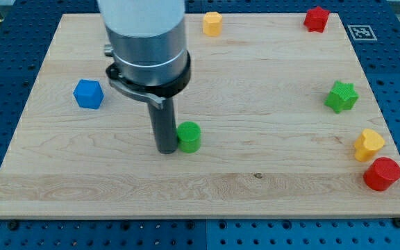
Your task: Keep the green circle diagonally bottom right to the yellow hexagon
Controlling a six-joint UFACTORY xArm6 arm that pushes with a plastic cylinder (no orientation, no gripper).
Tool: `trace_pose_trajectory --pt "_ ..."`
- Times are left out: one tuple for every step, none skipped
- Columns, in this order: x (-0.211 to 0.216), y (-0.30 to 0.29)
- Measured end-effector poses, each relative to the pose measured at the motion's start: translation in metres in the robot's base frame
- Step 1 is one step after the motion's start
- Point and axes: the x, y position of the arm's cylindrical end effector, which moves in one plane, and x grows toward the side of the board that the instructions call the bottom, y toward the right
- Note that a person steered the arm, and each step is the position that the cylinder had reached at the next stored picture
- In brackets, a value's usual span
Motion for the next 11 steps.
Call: trace_pose_trajectory --pt "0.0 0.02" --pt "0.0 0.04" --pt "0.0 0.061" --pt "0.0 0.073" --pt "-0.013 0.073" --pt "-0.024 0.084" --pt "-0.024 0.093" --pt "-0.024 0.089" --pt "-0.024 0.091" --pt "-0.024 0.109" --pt "-0.024 0.131"
